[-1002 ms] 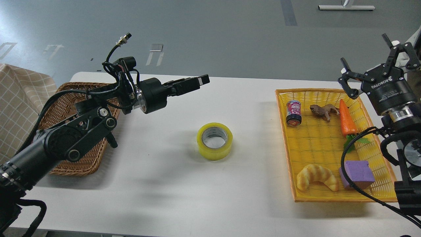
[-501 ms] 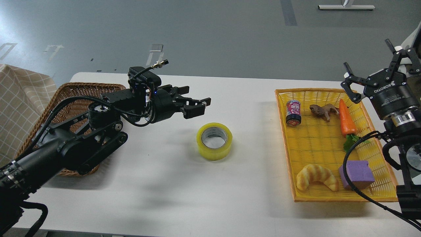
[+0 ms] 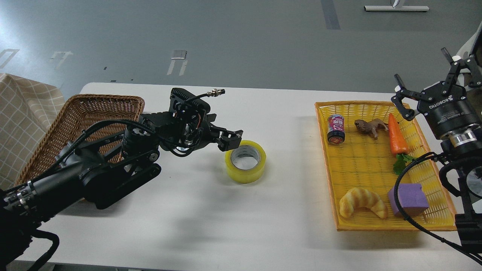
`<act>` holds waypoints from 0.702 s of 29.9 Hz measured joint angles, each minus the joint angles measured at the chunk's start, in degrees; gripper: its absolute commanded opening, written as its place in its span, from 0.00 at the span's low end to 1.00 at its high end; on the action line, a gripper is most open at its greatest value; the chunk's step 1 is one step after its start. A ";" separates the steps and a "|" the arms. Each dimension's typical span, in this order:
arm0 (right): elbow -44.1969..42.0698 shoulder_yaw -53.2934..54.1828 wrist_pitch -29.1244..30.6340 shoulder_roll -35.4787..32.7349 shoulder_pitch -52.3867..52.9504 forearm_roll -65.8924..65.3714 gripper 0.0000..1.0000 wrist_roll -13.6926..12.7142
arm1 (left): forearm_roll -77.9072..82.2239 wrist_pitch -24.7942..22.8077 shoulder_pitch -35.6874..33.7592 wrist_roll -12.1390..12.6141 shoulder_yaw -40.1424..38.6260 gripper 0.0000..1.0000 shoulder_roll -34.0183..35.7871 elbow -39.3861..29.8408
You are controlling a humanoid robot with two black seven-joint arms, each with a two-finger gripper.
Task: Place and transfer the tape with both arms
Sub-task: 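Reach the left gripper toward the tape roll on the table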
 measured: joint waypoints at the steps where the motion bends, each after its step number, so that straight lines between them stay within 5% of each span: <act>1: 0.00 0.00 0.00 0.00 -0.03 0.00 1.00 0.00 | -0.02 -0.08 0.02 0.34 0.00 0.98 -0.58 0.00; 21: 0.00 0.00 0.00 -0.01 -0.83 0.00 1.00 0.00 | -0.40 -0.17 1.02 2.14 1.62 0.98 -5.86 4.33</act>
